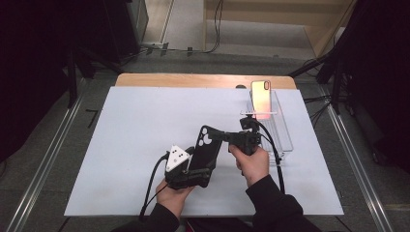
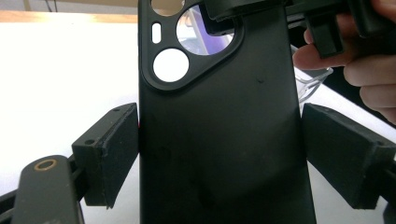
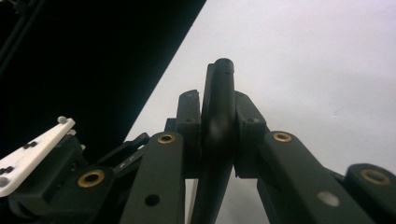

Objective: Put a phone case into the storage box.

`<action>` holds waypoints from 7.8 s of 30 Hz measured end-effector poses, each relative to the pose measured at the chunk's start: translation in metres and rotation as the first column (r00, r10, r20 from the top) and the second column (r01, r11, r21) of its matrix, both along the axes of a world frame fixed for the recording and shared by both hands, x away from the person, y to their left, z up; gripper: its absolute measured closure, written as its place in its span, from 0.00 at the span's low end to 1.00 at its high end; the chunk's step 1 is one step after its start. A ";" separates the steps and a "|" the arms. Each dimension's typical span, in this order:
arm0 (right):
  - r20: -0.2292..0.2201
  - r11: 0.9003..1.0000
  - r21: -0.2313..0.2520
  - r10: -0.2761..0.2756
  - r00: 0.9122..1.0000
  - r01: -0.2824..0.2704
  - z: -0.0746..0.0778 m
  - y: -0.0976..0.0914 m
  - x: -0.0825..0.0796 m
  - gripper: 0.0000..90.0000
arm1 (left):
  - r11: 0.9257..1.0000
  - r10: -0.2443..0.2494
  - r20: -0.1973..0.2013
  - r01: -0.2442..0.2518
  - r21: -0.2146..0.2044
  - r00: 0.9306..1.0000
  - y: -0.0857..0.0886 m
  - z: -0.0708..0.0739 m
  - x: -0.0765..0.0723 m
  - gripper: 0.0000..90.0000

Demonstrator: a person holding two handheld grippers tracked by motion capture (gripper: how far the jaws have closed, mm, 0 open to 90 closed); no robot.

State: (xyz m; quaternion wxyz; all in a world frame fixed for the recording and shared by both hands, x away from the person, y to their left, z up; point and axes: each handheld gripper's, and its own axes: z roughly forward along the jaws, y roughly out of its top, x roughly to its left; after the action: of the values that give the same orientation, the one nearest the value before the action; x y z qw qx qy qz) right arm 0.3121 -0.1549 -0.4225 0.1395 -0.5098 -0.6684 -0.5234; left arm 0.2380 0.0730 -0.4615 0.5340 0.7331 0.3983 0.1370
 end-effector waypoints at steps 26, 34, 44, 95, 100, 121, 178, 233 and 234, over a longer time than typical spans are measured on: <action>0.034 0.999 0.021 0.029 0.999 -0.029 0.013 0.001 -0.007 0.86 | 0.998 -0.038 0.010 0.037 0.051 0.999 0.003 0.008 0.004 0.15; 0.043 1.000 0.024 0.003 0.999 -0.004 0.014 -0.005 -0.006 0.86 | 0.995 -0.072 -0.043 0.075 0.063 0.996 0.004 0.008 0.005 0.15; 0.117 0.996 -0.088 0.015 0.993 -0.005 0.018 -0.008 -0.010 0.87 | 0.985 -0.135 -0.172 0.150 0.083 0.976 0.005 0.007 0.014 0.15; 0.312 0.915 -0.139 0.403 0.861 -0.378 0.024 0.005 -0.021 0.87 | 0.851 -0.513 -0.199 0.525 0.010 0.835 0.054 0.064 0.061 0.52; 0.314 0.903 -0.121 0.428 0.847 -0.412 0.023 0.008 -0.021 0.87 | 0.834 -0.544 -0.210 0.552 -0.026 0.812 0.053 0.064 0.064 0.60; 0.333 0.911 -0.146 0.412 0.848 -0.386 0.021 0.011 -0.021 0.60 | 0.788 -0.602 -0.197 0.616 0.013 0.774 0.054 0.071 0.061 0.86; 0.416 0.900 -0.429 0.125 0.901 0.073 -0.011 0.061 -0.051 0.00 | 0.973 -0.190 -0.361 0.225 0.057 0.913 0.044 0.082 0.054 0.86; 0.390 0.927 -0.374 0.176 0.904 -0.019 -0.002 0.010 -0.027 0.14 | 0.897 -0.393 -0.297 0.434 0.084 0.870 0.077 0.045 0.054 0.35; 0.387 0.927 -0.375 0.178 0.905 -0.022 -0.001 0.009 -0.027 0.14 | 0.899 -0.390 -0.298 0.430 0.081 0.871 0.079 0.043 0.054 0.33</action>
State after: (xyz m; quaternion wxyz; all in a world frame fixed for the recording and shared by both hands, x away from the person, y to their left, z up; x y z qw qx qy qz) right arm 0.2853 -0.1462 -0.4236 -0.0742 -0.3686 -0.7929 -0.4794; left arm 0.2916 0.1518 -0.4190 0.4359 0.8495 0.2923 -0.0541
